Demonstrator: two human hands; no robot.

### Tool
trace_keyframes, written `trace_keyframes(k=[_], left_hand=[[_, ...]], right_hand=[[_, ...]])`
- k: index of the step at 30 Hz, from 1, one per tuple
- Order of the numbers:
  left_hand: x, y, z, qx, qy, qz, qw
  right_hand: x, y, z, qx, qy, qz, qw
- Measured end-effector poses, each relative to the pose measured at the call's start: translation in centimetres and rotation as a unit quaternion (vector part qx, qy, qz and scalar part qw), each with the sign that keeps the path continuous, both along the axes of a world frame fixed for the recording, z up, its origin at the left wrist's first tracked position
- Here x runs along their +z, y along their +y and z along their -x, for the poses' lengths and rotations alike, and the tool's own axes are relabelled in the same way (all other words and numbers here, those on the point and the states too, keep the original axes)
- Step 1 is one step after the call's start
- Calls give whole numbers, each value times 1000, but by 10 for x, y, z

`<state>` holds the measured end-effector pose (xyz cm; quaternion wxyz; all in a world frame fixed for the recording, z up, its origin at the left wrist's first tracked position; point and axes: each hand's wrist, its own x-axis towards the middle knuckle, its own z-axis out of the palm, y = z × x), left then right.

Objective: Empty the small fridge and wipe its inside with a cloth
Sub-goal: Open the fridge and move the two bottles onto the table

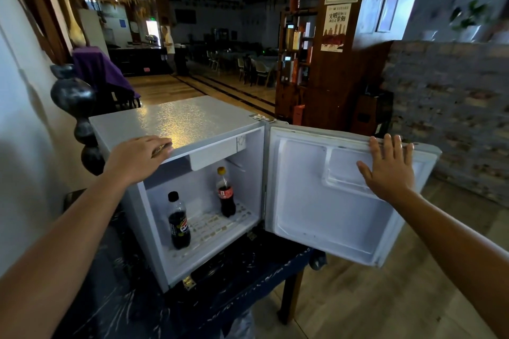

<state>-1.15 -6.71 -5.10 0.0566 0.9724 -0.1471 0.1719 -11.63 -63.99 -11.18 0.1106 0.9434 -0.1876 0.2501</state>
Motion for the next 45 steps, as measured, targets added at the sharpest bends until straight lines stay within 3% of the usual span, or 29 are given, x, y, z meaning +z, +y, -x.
trace_keyframes(k=[4, 9, 14, 19, 26, 30, 34, 40, 45], left_hand=[[4, 3, 0, -2, -12, -11, 1000], [7, -8, 32, -111, -198, 4, 974], [-38, -28, 69, -177, -265, 16, 948], [-89, -45, 83, -122, -250, 55, 959], [-156, -67, 77, -101, -174, 40, 979], [-191, -88, 59, -33, -148, 65, 986], [-215, -105, 37, 107, -133, 100, 980], [-230, -112, -1, 277, -112, 180, 937], [-244, -103, -27, 353, -81, 257, 896]], right_hand=[[8, 16, 3, 8, -35, -15, 999], [-1, 62, 27, 130, -85, 18, 988], [-37, 118, 43, 260, -98, 17, 960], [-78, 152, 13, 374, -110, 3, 921], [-128, 185, -61, 453, -86, -100, 882], [-160, 202, -107, 475, -55, -157, 864], [-179, 224, -150, 475, -12, -207, 855], [-181, 258, -217, 426, 2, -291, 857], [-184, 284, -254, 400, 14, -336, 853]])
